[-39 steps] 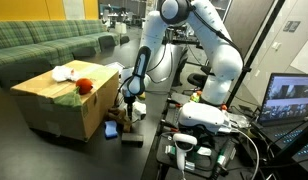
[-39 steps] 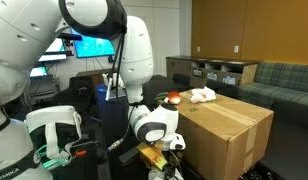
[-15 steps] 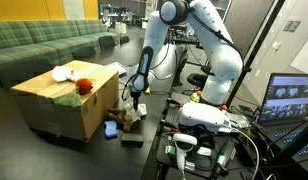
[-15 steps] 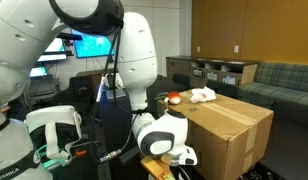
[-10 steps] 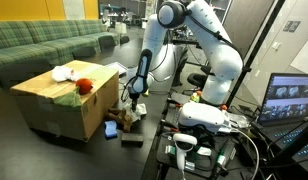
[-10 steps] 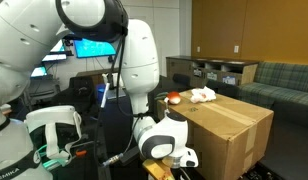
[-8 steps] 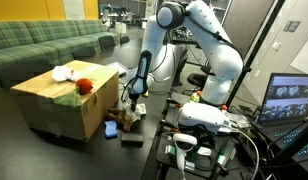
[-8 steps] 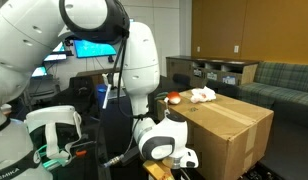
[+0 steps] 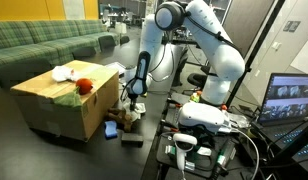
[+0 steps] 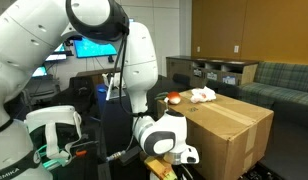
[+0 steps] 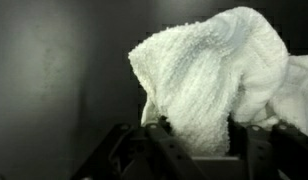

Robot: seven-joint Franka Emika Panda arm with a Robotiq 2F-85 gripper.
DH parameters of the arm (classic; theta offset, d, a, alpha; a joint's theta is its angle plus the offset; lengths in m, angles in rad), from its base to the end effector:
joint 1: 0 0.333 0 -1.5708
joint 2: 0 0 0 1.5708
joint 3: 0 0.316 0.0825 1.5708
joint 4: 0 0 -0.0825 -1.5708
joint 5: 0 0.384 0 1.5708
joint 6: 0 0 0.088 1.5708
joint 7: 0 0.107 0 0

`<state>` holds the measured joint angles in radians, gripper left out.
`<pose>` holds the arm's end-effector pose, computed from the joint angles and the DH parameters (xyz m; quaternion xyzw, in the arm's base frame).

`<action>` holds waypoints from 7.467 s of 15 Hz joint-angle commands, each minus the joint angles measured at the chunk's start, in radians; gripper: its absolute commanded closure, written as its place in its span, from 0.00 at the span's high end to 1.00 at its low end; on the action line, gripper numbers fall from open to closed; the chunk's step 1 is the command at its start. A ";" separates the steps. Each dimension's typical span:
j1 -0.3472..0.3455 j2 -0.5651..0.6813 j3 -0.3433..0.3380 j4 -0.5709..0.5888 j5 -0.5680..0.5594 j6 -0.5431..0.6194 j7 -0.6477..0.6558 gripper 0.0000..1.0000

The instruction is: Put the objects on the table on the box and the objects on the box on the table

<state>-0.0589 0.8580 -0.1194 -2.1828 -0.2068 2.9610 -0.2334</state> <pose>0.4858 -0.0842 -0.0085 0.9863 0.1479 -0.0527 0.0506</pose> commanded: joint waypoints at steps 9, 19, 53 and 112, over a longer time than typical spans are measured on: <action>0.380 -0.309 -0.336 -0.224 -0.098 -0.042 0.287 0.05; 0.745 -0.638 -0.655 -0.110 -0.422 -0.403 0.881 0.05; 0.327 -0.565 -0.041 0.202 -0.396 -0.426 1.466 1.00; 0.418 -0.018 -0.007 0.947 -0.139 -0.565 0.714 0.00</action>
<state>0.3392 0.8899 -0.1261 -1.2147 -0.3671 2.3989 0.4944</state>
